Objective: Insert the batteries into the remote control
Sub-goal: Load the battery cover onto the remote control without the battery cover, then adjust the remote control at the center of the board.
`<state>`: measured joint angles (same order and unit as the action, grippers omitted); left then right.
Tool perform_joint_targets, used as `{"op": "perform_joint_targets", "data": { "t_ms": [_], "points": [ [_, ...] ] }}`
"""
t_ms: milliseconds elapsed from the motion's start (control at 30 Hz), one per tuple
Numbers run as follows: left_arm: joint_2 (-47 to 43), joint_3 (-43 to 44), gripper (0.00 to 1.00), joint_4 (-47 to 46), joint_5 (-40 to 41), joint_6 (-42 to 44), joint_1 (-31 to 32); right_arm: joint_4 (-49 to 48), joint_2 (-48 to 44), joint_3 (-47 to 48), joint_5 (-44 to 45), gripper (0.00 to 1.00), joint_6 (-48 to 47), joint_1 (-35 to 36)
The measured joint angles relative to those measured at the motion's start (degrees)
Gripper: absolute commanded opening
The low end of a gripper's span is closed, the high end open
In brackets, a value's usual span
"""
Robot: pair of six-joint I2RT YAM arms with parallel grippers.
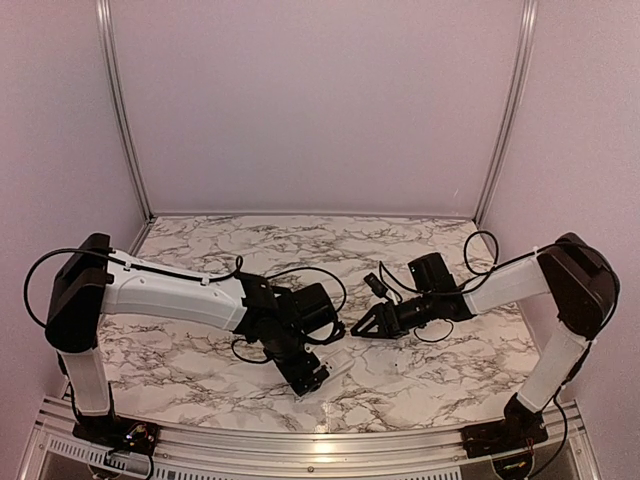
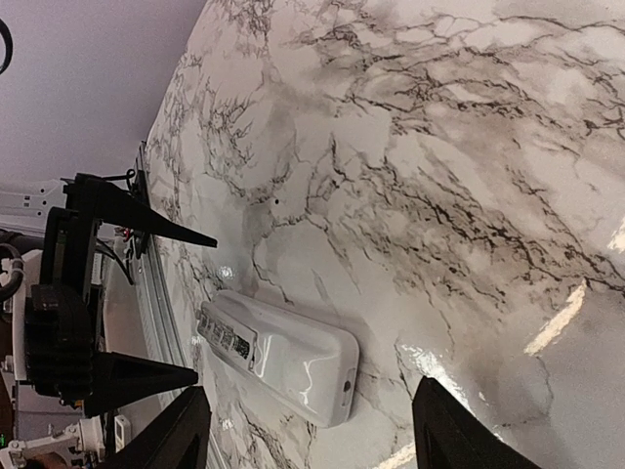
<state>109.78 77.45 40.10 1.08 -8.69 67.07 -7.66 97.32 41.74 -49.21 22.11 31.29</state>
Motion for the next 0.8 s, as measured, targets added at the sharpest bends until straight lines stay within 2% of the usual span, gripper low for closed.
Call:
{"op": "perform_joint_targets", "data": {
  "t_ms": [233,533,800],
  "points": [
    [0.0,-2.0,0.92,-3.4,0.4,1.9,0.6,-0.1,0.4,0.0,-0.2,0.69,0.4,0.3],
    [0.2,-2.7,0.78,-5.2,1.0,3.9,1.2,-0.1,0.4,0.0,-0.2,0.69,0.4,0.3],
    [1.7,-3.7,0.75,-6.0,1.6,5.2,1.2,0.0,0.4,0.0,-0.2,0.69,0.3,0.3]
  ]
}}
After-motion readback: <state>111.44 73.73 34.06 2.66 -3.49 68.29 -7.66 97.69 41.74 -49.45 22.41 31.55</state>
